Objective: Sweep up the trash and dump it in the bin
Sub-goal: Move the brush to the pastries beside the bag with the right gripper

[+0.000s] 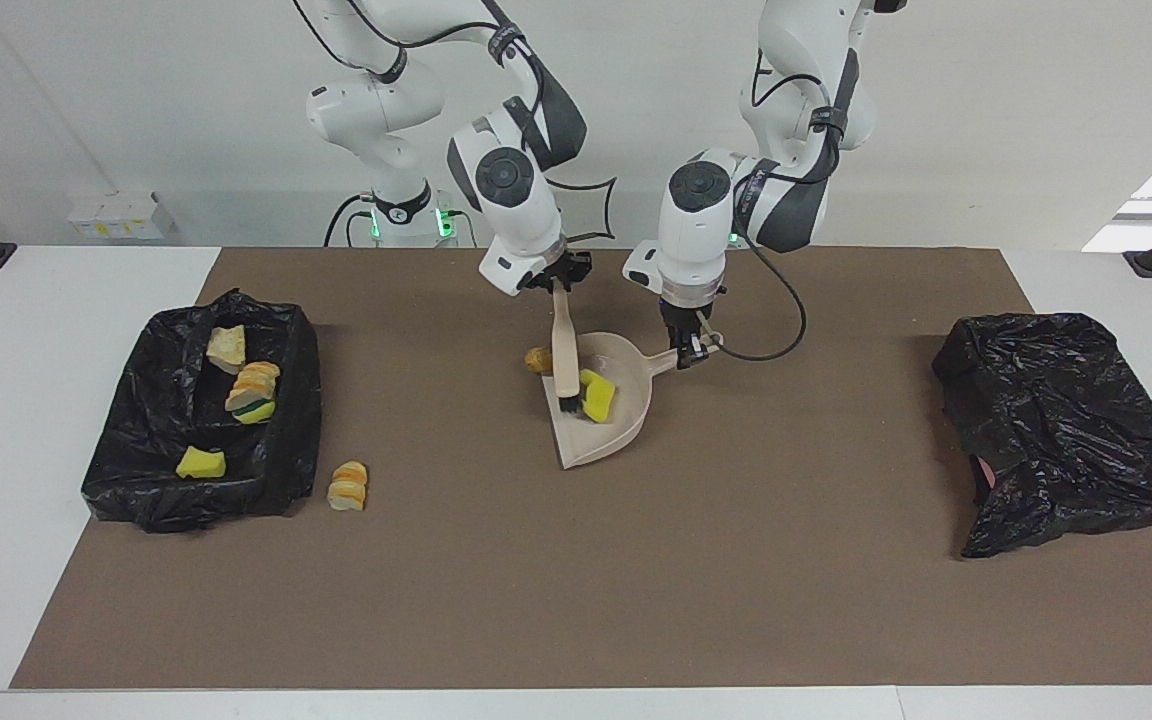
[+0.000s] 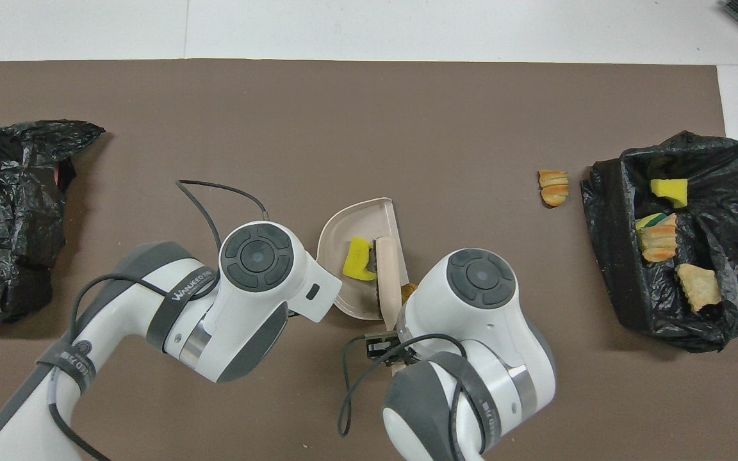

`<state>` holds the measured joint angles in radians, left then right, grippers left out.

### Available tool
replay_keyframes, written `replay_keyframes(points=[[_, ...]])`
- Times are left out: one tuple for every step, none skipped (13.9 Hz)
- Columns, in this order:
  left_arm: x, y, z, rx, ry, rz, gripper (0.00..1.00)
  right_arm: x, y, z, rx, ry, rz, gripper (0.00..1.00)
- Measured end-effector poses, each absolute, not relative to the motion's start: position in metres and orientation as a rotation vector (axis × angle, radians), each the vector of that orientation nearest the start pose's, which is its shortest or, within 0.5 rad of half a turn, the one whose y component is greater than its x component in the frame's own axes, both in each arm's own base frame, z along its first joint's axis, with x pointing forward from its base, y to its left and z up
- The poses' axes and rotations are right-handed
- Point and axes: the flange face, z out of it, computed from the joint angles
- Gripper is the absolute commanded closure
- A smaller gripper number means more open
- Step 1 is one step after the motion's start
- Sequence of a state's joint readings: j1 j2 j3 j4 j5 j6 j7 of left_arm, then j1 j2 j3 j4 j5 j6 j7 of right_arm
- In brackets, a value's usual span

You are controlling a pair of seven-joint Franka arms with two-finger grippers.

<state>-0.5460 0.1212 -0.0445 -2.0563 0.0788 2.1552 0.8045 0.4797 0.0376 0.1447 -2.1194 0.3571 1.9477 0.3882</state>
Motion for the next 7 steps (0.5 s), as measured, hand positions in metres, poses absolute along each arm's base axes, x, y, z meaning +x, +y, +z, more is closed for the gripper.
replay_keyframes(points=[[0.479, -0.306, 0.376, -2.300, 2.055, 0.033, 1.00, 0.411, 0.330, 0.383, -2.917, -0.110, 0.498, 1.00], [0.483, -0.299, 0.375, -2.288, 2.069, 0.033, 1.00, 0.413, 0.328, 0.384, -2.917, -0.104, 0.496, 1.00], [0.485, -0.296, 0.375, -2.280, 2.077, 0.032, 1.00, 0.417, 0.324, 0.385, -2.916, -0.089, 0.497, 1.00], [0.486, -0.296, 0.375, -2.276, 2.082, 0.031, 1.00, 0.421, 0.316, 0.387, -2.920, -0.074, 0.500, 1.00], [0.485, -0.296, 0.375, -2.270, 2.088, 0.031, 1.00, 0.428, 0.305, 0.391, -2.935, -0.061, 0.491, 1.00], [0.486, -0.296, 0.375, -2.263, 2.096, 0.031, 1.00, 0.434, 0.294, 0.396, -2.956, -0.053, 0.477, 1.00], [0.486, -0.295, 0.375, -2.253, 2.107, 0.033, 1.00, 0.438, 0.284, 0.402, -2.982, -0.053, 0.460, 1.00]])
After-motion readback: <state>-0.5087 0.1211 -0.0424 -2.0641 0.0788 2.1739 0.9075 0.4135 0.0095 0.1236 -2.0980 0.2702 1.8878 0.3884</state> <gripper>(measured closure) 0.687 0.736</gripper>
